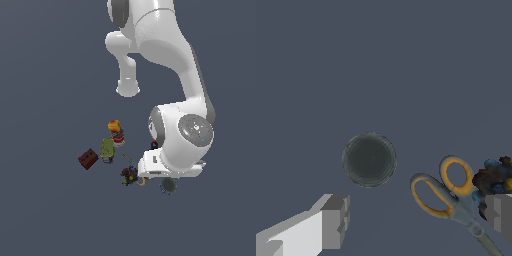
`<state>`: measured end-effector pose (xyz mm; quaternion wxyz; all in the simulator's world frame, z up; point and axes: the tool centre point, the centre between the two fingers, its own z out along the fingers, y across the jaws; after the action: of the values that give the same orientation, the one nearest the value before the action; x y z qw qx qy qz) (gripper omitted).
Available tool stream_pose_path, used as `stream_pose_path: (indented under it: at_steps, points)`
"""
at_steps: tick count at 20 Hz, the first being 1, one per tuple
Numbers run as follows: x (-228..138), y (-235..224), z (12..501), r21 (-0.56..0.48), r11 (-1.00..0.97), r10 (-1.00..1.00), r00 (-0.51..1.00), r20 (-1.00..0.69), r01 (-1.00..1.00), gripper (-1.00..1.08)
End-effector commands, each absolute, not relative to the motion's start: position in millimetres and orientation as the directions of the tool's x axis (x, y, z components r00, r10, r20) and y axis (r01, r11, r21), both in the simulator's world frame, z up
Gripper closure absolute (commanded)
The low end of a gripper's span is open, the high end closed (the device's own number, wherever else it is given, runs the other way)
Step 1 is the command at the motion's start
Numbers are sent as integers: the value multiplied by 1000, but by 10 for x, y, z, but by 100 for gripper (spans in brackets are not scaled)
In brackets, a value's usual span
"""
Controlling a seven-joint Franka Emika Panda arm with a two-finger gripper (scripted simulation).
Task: Pick up a designated object from a clutter of objects.
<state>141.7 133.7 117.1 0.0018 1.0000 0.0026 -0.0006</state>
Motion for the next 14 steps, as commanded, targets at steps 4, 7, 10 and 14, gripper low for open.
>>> stream_pose_path:
  at_steps: [4,7,10,14]
  points:
    - [1471,1571,845,2,-1000,15,1000,0,15,-92]
    - [1481,1651,731,1,-1000,19,1000,0,19,-92]
    - [1484,1700,662,0,-1000,21,1000,0,21,-92]
    - [1479,1709,647,0,-1000,22,1000,-1,22,-92]
